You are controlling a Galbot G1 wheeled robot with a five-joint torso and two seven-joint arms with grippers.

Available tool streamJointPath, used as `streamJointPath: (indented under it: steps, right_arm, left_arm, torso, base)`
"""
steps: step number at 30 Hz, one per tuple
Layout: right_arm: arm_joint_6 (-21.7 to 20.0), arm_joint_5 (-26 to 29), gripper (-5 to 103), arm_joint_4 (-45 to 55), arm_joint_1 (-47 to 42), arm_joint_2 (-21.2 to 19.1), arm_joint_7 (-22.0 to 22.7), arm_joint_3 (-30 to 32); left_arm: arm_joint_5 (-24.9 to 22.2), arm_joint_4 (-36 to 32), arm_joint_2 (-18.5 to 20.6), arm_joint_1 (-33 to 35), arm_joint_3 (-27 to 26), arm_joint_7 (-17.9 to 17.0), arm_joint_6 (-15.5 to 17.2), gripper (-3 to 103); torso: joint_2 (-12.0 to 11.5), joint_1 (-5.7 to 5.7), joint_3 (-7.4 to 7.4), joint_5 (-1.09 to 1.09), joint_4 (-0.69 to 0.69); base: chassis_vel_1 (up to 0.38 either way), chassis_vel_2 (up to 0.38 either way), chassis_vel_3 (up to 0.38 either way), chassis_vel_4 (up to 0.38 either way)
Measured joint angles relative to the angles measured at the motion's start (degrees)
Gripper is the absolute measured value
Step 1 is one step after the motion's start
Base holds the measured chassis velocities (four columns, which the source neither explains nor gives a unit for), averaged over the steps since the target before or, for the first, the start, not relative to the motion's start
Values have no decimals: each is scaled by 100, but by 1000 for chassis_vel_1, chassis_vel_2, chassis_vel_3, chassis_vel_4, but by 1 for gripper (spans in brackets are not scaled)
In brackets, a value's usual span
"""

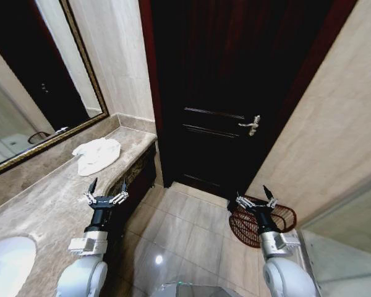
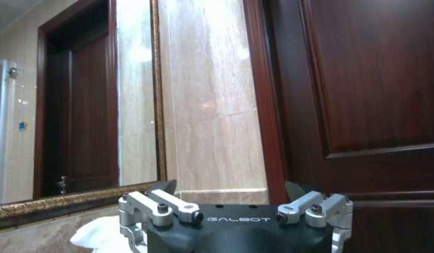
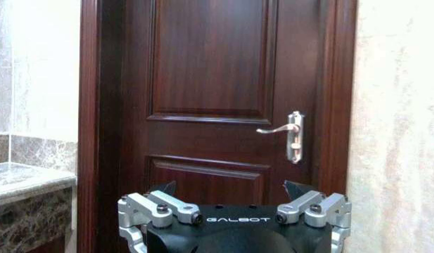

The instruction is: Discard the used towel into the hamper.

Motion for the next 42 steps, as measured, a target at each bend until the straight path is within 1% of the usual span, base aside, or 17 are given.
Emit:
streamJointPath:
  steps: [22, 34, 36, 37, 39, 41, 42]
  right_arm:
    - [116, -62, 100, 47, -148, 17, -25, 4]
    - [103, -51, 100, 15, -112, 8, -22, 1]
    - [99, -9, 100, -6, -83, 5, 24, -21]
    - [99, -9, 100, -6, -83, 5, 24, -21]
    - [33, -8, 100, -17, -30, 9, 152, -57]
    - [18, -9, 100, -16, -24, 9, 163, -60]
    - [-12, -19, 100, -15, -8, 7, 179, -62]
  left_arm:
    - [-6, 1, -30, 105, -8, -18, -149, 100]
    - [10, 0, -52, 63, 15, -35, -149, 100]
    - [-27, 4, -51, 58, 34, -92, -32, 100]
    - [-27, 4, -51, 58, 34, -92, -32, 100]
    - [-93, -20, -7, 22, 59, -223, 266, 100]
    - [-100, -22, 5, 8, 65, -250, 313, 100]
    - [-119, -26, 59, -85, 72, -326, 509, 100]
  torso:
    - [0, 0, 0, 0, 0]
    - [0, 0, 0, 0, 1]
    - [0, 0, 0, 0, 1]
    - [0, 0, 0, 0, 1]
    - [0, 2, 1, -1, -1]
    - [0, 1, 1, -1, -1]
    - [-1, 1, 1, 0, -1]
  base:
    - [-56, 153, 157, -58]
    - [-26, 160, 168, -30]
    - [-65, 132, 121, -73]
    - [-59, 118, 121, -74]
    - [-85, 56, 57, -63]
    - [-60, 31, 50, -52]
    - [-60, 18, 21, -19]
